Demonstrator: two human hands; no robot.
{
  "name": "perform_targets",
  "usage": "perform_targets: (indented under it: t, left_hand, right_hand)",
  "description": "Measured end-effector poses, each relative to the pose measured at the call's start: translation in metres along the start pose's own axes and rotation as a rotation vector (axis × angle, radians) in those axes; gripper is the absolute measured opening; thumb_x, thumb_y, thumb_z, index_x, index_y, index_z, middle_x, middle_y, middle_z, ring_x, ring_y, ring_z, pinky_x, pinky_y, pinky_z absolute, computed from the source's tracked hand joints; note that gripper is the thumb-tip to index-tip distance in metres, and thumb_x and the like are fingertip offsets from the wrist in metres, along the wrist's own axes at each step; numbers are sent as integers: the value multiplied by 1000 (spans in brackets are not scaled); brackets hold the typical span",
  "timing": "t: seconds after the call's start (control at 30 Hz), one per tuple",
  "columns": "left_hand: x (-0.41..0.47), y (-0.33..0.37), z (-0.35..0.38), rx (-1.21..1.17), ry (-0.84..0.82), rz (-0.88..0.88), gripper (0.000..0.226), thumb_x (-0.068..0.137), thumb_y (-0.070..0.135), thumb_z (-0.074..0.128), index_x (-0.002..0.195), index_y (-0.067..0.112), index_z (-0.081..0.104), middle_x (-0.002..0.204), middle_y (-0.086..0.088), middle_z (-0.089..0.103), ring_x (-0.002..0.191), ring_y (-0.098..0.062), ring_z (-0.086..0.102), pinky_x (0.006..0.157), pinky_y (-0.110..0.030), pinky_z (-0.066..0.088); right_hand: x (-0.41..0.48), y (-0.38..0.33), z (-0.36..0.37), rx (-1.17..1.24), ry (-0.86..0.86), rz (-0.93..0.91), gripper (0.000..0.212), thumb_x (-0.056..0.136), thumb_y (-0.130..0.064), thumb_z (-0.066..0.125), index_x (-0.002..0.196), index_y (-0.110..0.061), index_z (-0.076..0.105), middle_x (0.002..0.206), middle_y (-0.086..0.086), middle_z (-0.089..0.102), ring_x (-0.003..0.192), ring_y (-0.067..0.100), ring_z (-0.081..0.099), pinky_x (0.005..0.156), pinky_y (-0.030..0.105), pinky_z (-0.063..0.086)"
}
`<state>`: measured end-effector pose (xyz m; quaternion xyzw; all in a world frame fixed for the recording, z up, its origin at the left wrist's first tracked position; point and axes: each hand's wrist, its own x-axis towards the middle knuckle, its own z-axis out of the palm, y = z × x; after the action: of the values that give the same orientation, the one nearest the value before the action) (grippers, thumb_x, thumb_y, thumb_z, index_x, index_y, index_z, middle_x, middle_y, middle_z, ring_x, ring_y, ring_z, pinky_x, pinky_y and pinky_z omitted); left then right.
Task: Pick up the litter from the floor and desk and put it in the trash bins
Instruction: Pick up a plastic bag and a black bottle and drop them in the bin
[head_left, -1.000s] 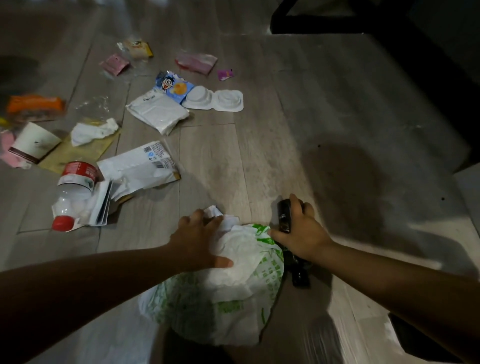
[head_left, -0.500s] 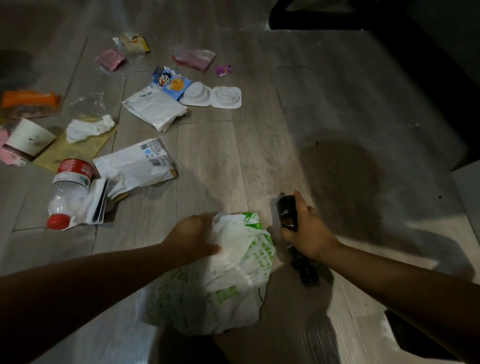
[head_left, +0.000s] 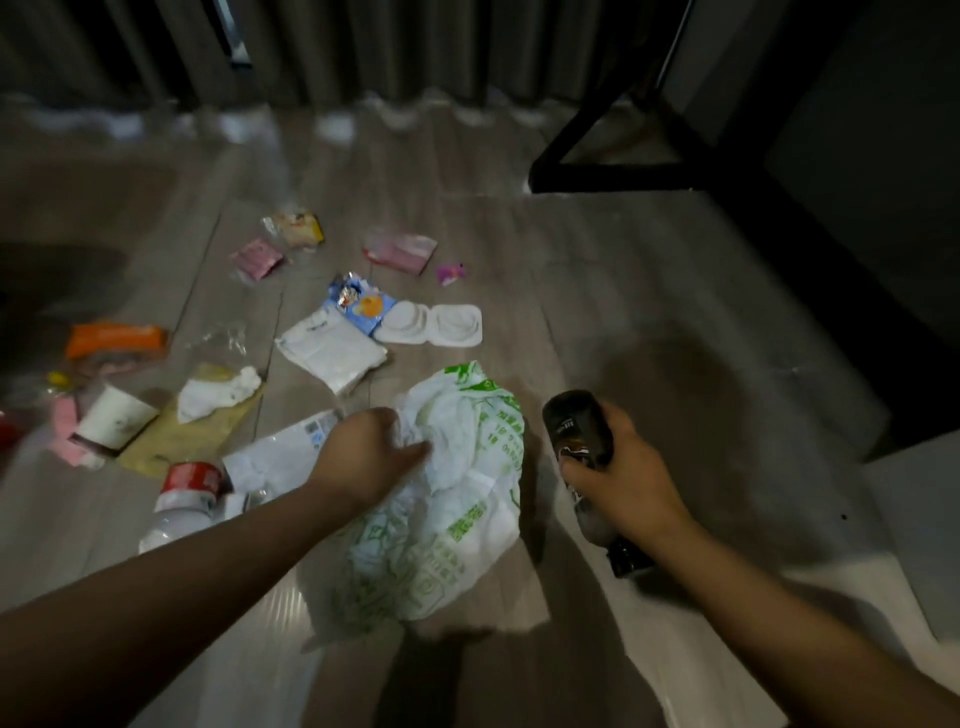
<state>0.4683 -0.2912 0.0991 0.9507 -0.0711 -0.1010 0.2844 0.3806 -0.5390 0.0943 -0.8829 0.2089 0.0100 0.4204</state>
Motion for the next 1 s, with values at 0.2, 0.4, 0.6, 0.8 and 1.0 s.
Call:
perform_targets:
  t: [0.2,0.4,0.6,0.8,1.0]
  left_hand:
    - [-25,85,-131,-53,136,-65,49,82,40,68,57,21,30,54,6,36,58,-18,40,56,-28,20]
    - [-69,175,-279,-209,231,-91,37,81,43,67,83,7,59,78,-7,65,78,-26,62,65,-30,41]
    - [-102,291,-444,-245,304,-35,39,82,46,66,99,11,61,82,2,64,82,-21,63,62,-23,35]
    - [-149,418,-586,-369,320,95,36,80,47,67,97,15,66,88,2,71,83,-19,66,75,-35,53]
    - [-217,525,-662,-568,431,162,40,68,64,64,90,31,63,85,15,69,81,-3,65,71,-30,53]
  right_hand:
    - [-15,-124,-67,152,17,87,71,75,-26,72,138,-36,41,100,-10,65,82,9,65,67,21,49]
    - [-53,-267,-176,304,116,117,64,76,-22,75,133,-33,48,85,-26,58,65,-14,60,47,5,41]
    - [-98,-414,-314,413,174,38,54,77,-19,74,122,-36,52,88,-20,65,67,-13,62,51,6,42]
    - [-159,-547,-451,533,223,-83,54,76,-25,75,117,-45,46,94,-24,62,80,-4,66,67,18,53]
    - [-230,-623,-560,659,364,-233,68,76,-29,75,136,-40,43,113,-18,61,96,2,63,73,24,51]
